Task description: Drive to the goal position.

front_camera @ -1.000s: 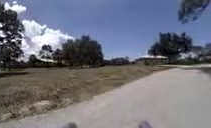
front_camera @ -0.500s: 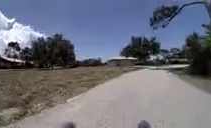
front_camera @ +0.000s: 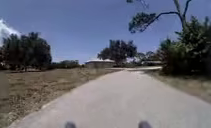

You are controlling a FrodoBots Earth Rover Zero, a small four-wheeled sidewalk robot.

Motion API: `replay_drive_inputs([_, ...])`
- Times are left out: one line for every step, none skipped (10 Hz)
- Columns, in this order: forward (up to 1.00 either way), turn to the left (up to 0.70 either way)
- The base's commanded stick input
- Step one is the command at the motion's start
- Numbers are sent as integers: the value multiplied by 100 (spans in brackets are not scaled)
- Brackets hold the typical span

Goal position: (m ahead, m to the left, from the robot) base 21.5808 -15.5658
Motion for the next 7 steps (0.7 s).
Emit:
replay_drive_inputs([100, 0])
replay_drive_inputs([100, 0])
replay_drive_inputs([100, 0])
replay_drive_inputs([100, -1])
replay_drive_inputs([100, -39])
replay_drive_inputs([100, -40])
replay_drive_inputs([100, -40])
